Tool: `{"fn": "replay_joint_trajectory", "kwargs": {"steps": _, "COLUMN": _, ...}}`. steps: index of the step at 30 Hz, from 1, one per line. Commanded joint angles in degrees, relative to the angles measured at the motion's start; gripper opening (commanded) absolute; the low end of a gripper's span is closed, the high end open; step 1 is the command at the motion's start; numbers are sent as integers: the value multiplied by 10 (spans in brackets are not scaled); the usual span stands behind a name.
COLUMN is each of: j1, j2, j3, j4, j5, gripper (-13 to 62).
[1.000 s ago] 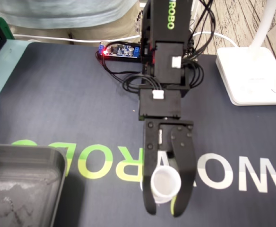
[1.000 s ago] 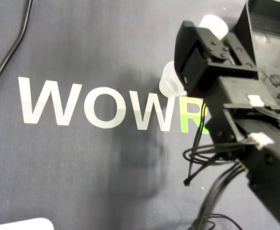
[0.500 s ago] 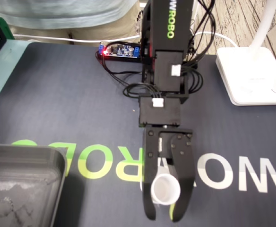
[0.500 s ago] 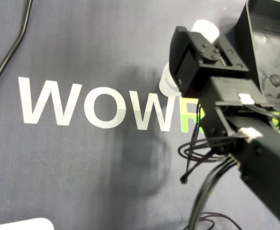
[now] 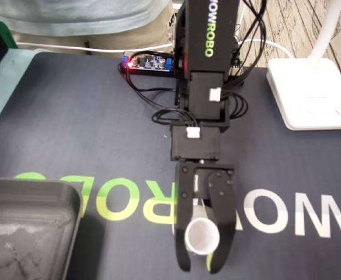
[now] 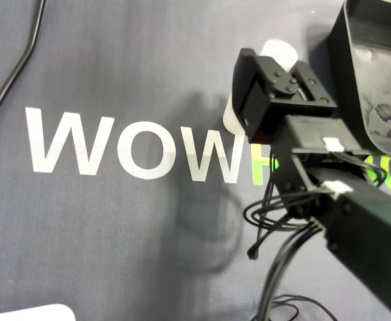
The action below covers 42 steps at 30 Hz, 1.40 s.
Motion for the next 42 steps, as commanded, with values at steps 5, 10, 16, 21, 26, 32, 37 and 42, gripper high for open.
{"fn": "replay_joint_trajectory", "kwargs": {"steps": 5, "j1": 0, "j2": -8, "j3": -7, "j4": -82, "j5": -2, "gripper": 151}}
{"fn": "replay_joint_trajectory", "kwargs": {"steps": 10, "j1": 2, "j2": -8, "j3": -2, "j4": -90, "j5": -2, "gripper": 218}}
{"fn": "replay_joint_trajectory", "kwargs": {"steps": 16, "j1": 4, "j2": -4, "j3": 22, "j4": -132, "j5": -2, "gripper": 252}}
{"fn": "replay_joint_trajectory", "kwargs": {"steps": 21, "j1": 4, "j2": 7, "j3": 48, "j4": -168, "j5": 0, "gripper": 276}}
{"fn": "replay_joint_trajectory", "kwargs": {"steps": 26, "j1": 1, "j2": 53, "j3": 57, "j4": -167, "j5": 2, "gripper": 276}}
{"fn": "replay_joint_trajectory", "kwargs": {"steps": 32, "j1": -8, "j2": 126, "j3": 54, "j4": -166, "j5": 11, "gripper": 275}}
{"fn": "replay_joint_trajectory", "kwargs": {"steps": 37, "j1": -20, "j2": 198, "j3": 42, "j4": -156, "j5": 105, "gripper": 275}}
{"fn": "replay_joint_trajectory", "kwargs": {"steps": 42, "j1": -6, "j2": 260, "j3": 10, "j4": -78, "j5": 391, "gripper": 274}}
